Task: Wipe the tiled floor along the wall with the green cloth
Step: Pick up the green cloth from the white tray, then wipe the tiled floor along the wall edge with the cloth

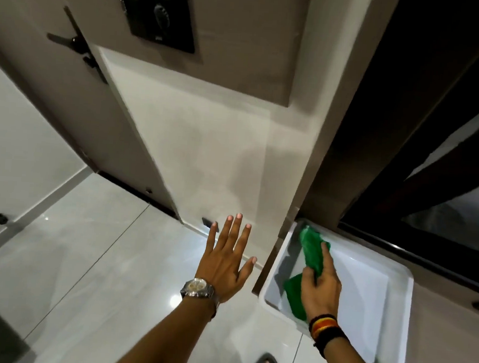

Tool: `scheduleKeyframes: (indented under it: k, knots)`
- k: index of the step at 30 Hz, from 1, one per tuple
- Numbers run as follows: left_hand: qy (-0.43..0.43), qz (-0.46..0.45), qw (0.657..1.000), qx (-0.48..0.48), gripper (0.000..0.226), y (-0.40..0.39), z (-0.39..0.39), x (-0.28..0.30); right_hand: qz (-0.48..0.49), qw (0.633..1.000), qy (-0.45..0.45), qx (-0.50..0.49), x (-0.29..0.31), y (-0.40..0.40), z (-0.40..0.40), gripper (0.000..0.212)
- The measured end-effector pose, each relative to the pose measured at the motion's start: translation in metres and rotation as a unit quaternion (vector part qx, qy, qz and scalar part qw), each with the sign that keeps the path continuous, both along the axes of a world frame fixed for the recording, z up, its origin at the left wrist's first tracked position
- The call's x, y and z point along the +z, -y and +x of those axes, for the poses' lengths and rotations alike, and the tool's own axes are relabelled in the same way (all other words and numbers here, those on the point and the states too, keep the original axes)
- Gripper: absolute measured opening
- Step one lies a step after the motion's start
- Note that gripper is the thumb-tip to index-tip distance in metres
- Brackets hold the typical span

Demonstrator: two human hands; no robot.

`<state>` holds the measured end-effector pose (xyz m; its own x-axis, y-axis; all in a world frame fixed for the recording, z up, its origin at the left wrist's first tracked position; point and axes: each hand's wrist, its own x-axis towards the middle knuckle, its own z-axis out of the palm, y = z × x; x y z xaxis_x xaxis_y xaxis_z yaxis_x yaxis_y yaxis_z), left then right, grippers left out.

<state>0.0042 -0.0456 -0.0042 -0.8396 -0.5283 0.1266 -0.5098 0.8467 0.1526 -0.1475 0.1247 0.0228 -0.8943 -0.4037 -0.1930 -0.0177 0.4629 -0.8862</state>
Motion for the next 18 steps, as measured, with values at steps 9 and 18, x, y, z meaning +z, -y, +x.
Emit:
scheduleKeyframes:
  k: [9, 18]
  knots:
    - [-0.009, 0.027, 1.000, -0.003, 0.077, 0.066, 0.063, -0.011, -0.066, 0.995, -0.074, 0.026, 0.058, 0.058, 0.118, 0.071]
    - [0.024, 0.043, 0.998, 0.044, 0.080, 0.180, 0.180, -0.027, 0.052, 0.986, -0.084, 0.132, 0.019, 0.190, 0.168, 0.070]
